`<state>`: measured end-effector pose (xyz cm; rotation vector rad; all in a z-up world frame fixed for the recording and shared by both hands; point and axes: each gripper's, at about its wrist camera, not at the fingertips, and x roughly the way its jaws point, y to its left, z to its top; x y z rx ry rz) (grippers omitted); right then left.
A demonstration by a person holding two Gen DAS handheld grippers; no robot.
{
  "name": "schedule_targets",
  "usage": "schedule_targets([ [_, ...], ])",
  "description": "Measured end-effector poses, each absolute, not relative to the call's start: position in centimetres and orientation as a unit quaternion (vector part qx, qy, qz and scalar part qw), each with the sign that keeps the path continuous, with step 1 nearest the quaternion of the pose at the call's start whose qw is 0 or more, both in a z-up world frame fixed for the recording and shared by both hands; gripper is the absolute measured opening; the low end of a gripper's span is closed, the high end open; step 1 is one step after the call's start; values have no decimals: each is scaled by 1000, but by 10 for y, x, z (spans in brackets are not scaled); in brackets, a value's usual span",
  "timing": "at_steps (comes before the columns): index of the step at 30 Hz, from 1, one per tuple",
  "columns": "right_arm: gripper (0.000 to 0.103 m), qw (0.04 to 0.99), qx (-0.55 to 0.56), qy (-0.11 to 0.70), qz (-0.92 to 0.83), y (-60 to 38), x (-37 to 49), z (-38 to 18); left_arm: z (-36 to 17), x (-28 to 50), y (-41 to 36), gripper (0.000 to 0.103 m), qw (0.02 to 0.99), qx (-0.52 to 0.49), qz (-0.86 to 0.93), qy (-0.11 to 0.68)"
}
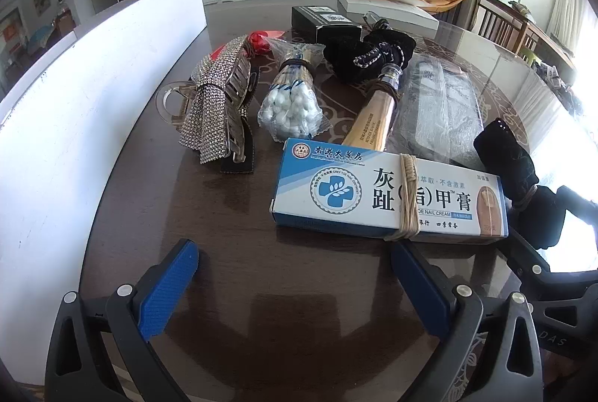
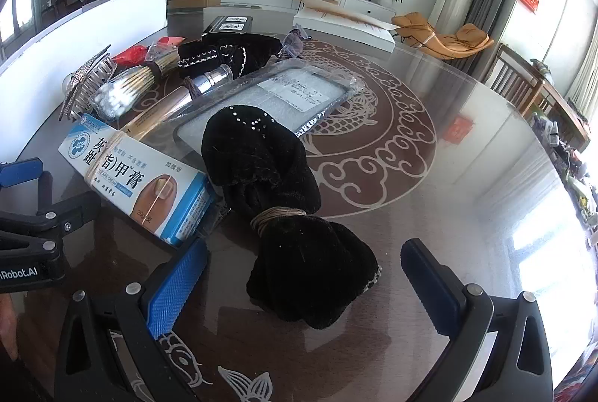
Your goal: Organize objects
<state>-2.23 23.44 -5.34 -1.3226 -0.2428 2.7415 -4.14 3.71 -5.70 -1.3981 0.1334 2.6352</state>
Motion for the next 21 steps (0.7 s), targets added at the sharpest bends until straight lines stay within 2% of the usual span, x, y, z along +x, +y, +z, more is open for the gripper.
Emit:
schedule_targets([
  [12,103,41,-435,-69,897,238,-24,-54,-56,-42,37,103,79,-465,881,45],
  [17,103,13,-462,-1,887,254,-39,-60,-56,-53,39,103,70,-467,880,40],
  [21,103,21,-459,2,888,259,-64,-61,-56,-77,44,103,59,-466,882,34],
])
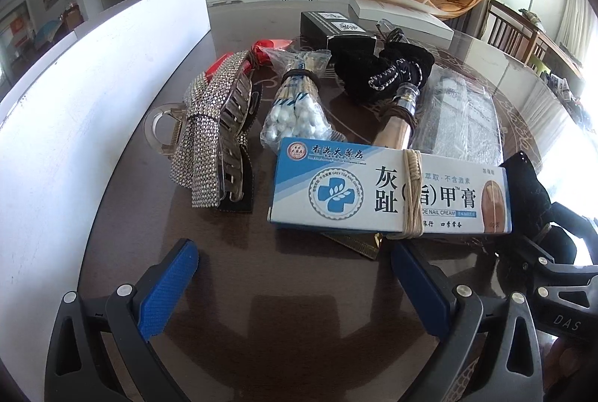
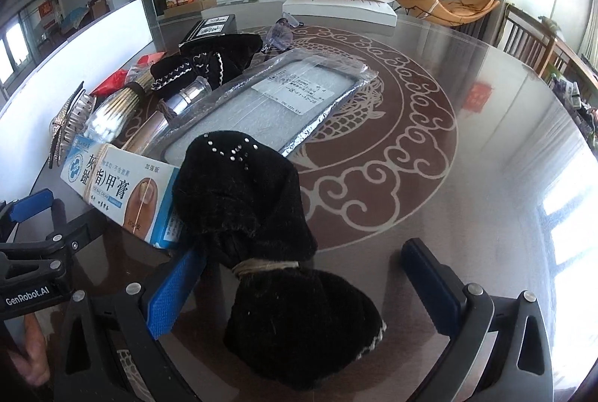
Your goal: Organize objects
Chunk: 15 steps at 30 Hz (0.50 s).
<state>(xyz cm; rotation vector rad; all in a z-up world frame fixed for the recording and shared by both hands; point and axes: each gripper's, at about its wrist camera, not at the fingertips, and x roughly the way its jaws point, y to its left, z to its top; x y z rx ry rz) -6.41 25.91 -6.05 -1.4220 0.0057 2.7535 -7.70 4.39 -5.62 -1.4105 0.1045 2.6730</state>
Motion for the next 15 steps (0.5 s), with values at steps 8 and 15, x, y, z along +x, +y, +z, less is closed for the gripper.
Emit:
schedule_targets([
  [8,103,16,-457,1,889,258,-72,-62,-57,-88,46,103,68,-455,887,36],
  [15,103,16,-457,1,889,259,-72,-62,-57,-88,47,103,68,-454,887,37],
])
